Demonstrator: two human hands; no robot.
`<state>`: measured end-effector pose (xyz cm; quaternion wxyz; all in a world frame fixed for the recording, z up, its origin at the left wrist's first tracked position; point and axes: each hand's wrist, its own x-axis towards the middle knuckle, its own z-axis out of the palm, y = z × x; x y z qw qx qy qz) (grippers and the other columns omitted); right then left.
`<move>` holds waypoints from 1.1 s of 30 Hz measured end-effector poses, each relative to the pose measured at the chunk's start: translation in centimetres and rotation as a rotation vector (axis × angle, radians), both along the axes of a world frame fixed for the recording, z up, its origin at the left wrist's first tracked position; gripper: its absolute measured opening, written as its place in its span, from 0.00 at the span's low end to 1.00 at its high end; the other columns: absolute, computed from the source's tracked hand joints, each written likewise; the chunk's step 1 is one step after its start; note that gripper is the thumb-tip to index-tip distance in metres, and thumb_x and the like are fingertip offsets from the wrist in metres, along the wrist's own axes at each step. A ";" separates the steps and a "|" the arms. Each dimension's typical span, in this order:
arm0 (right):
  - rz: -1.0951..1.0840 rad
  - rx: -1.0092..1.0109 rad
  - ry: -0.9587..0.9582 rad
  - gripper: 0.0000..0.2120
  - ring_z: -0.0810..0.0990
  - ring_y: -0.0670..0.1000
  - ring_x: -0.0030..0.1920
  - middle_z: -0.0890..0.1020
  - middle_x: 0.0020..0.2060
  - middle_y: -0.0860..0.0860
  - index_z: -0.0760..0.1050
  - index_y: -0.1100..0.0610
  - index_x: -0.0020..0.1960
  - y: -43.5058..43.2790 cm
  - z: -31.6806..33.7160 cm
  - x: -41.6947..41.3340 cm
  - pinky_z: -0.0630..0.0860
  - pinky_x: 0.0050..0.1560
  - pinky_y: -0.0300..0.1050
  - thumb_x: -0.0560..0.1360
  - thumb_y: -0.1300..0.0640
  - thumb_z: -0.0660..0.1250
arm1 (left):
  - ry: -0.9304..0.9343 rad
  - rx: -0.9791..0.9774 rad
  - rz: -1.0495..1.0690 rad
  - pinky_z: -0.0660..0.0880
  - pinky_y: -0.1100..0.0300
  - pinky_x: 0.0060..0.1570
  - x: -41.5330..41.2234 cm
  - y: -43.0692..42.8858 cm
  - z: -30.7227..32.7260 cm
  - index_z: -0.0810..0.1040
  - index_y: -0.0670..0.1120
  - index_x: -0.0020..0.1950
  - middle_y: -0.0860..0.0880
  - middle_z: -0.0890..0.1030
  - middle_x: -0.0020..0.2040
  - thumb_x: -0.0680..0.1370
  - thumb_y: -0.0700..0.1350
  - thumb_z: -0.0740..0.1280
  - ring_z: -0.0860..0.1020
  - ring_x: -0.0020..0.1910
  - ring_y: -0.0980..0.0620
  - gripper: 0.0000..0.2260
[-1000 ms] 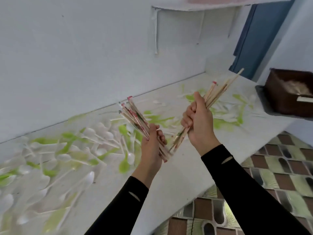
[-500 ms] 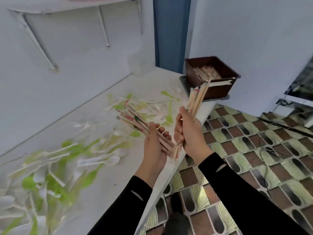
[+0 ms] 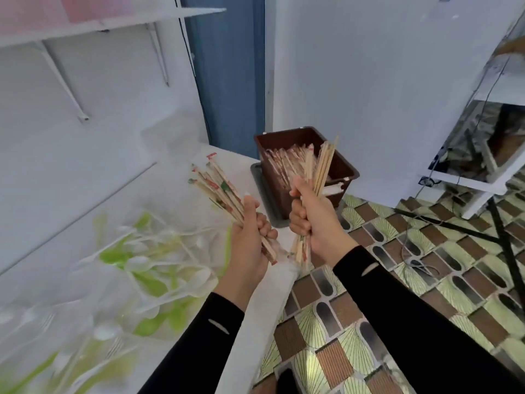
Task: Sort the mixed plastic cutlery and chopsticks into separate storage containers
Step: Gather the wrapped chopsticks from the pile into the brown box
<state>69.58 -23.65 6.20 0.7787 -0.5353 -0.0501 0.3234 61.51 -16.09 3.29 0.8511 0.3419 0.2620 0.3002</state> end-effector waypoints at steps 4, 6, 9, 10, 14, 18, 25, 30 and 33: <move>-0.017 0.015 -0.014 0.13 0.57 0.44 0.17 0.61 0.22 0.47 0.69 0.55 0.39 2.6 2.1 7.5 0.53 0.18 0.35 0.80 0.51 0.62 | 0.010 0.054 0.005 0.62 0.66 0.23 6.8 2.7 1.4 0.72 0.46 0.45 0.52 0.62 0.27 0.82 0.56 0.59 0.60 0.25 0.57 0.14; -0.028 0.008 -0.035 0.12 0.57 0.45 0.18 0.62 0.22 0.47 0.70 0.56 0.41 3.7 2.7 10.1 0.54 0.18 0.36 0.81 0.51 0.61 | -0.013 0.076 -0.006 0.63 0.65 0.24 9.0 3.6 1.9 0.71 0.46 0.45 0.52 0.62 0.27 0.82 0.57 0.58 0.61 0.25 0.57 0.15; -0.019 -0.045 -0.141 0.11 0.59 0.46 0.21 0.64 0.25 0.48 0.72 0.56 0.47 6.0 3.4 15.1 0.56 0.20 0.37 0.82 0.49 0.59 | -0.052 0.182 -0.014 0.63 0.64 0.26 14.0 5.5 2.7 0.71 0.47 0.44 0.53 0.63 0.28 0.80 0.58 0.59 0.62 0.26 0.57 0.16; -0.026 -0.091 -0.198 0.12 0.60 0.46 0.22 0.65 0.26 0.48 0.72 0.56 0.50 6.8 3.4 16.9 0.57 0.20 0.38 0.82 0.48 0.58 | -0.051 0.226 -0.022 0.64 0.62 0.28 16.0 6.2 2.8 0.72 0.47 0.44 0.53 0.64 0.28 0.80 0.59 0.60 0.62 0.26 0.57 0.16; -0.078 -0.341 -0.458 0.11 0.68 0.46 0.25 0.71 0.30 0.48 0.72 0.53 0.51 8.8 1.1 20.8 0.67 0.26 0.40 0.83 0.48 0.56 | 0.121 0.384 -0.069 0.74 0.58 0.42 20.8 7.9 1.8 0.75 0.48 0.51 0.51 0.75 0.34 0.81 0.56 0.62 0.75 0.35 0.54 0.12; 0.031 -0.639 -0.546 0.11 0.75 0.49 0.38 0.79 0.44 0.53 0.74 0.55 0.55 8.2 -3.2 22.3 0.71 0.40 0.42 0.82 0.49 0.57 | 0.320 0.464 -0.185 0.75 0.59 0.56 22.9 7.9 -1.3 0.73 0.50 0.66 0.50 0.81 0.55 0.83 0.47 0.61 0.79 0.54 0.54 0.12; 0.056 -0.927 -0.739 0.19 0.75 0.57 0.61 0.71 0.64 0.57 0.71 0.58 0.70 6.9 -5.5 22.8 0.70 0.59 0.42 0.80 0.55 0.63 | 0.523 0.831 -0.257 0.67 0.58 0.67 23.9 7.5 -2.9 0.63 0.49 0.75 0.51 0.73 0.68 0.77 0.46 0.67 0.72 0.67 0.53 0.27; 0.089 -1.052 -0.846 0.11 0.75 0.57 0.56 0.74 0.57 0.54 0.76 0.53 0.59 7.0 -5.8 22.5 0.76 0.56 0.55 0.77 0.58 0.64 | 0.786 1.092 -0.414 0.43 0.51 0.77 23.5 7.0 -2.9 0.58 0.51 0.79 0.46 0.47 0.80 0.78 0.38 0.61 0.44 0.79 0.43 0.30; 0.078 -1.051 -0.823 0.11 0.76 0.58 0.53 0.73 0.56 0.55 0.76 0.53 0.56 6.9 -6.0 22.5 0.76 0.54 0.54 0.76 0.62 0.63 | 0.891 1.085 -0.542 0.41 0.52 0.76 23.5 6.7 -2.7 0.55 0.50 0.80 0.47 0.39 0.80 0.79 0.37 0.60 0.37 0.78 0.42 0.30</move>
